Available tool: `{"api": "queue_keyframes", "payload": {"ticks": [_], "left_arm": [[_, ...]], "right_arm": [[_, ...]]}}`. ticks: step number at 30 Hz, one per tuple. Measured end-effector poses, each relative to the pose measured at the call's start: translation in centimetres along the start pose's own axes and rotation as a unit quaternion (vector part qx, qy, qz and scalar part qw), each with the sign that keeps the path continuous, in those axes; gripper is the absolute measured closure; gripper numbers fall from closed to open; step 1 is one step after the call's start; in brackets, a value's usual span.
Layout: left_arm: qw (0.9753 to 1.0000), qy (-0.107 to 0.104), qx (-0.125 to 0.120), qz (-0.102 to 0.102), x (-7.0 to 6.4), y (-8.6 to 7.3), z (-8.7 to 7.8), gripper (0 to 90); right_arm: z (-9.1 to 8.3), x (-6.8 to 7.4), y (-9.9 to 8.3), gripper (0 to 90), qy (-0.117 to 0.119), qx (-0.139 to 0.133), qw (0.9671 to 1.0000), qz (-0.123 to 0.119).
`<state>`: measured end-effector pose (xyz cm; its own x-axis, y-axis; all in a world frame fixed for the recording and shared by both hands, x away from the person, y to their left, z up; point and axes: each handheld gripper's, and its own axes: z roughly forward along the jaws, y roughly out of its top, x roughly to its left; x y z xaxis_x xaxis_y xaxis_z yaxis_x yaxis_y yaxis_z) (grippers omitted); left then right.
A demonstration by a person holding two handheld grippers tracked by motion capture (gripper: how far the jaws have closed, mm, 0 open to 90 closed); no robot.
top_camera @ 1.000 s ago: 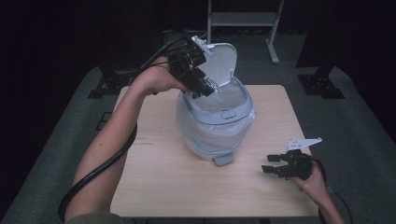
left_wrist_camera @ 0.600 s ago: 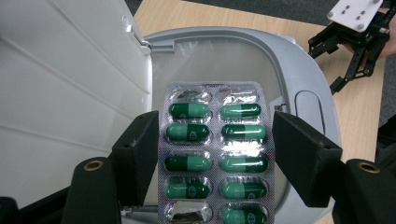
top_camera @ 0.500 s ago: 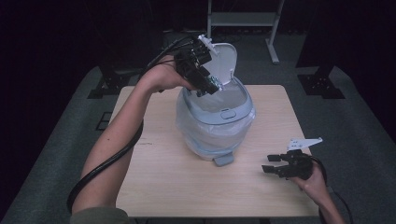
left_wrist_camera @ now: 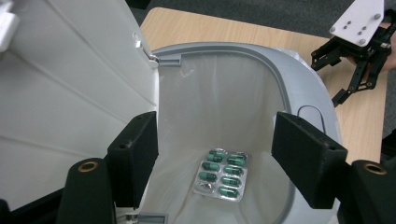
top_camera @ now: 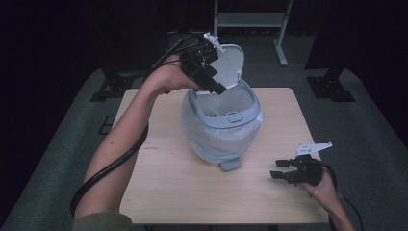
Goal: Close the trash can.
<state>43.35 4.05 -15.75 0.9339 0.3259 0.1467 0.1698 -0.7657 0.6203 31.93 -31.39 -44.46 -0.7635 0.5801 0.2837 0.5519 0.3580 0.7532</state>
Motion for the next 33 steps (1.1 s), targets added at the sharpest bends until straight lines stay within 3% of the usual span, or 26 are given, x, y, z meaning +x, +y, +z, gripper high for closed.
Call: {"api": "queue_keyframes", "payload": {"ticks": [17,33], "left_arm": [[0.9997,-0.007,-0.016,-0.015,0.5,-1.7,-2.7,51.6],[0.9987,0.0,-0.032,-0.04,2.2,-4.1,-4.9,60.3]], "right_arm": [[0.4,0.0,0.2,37.0,0.003,0.005,1.0,-0.002],[0.6,-0.1,0.1,37.2,0.006,0.009,0.9999,0.002]]}}
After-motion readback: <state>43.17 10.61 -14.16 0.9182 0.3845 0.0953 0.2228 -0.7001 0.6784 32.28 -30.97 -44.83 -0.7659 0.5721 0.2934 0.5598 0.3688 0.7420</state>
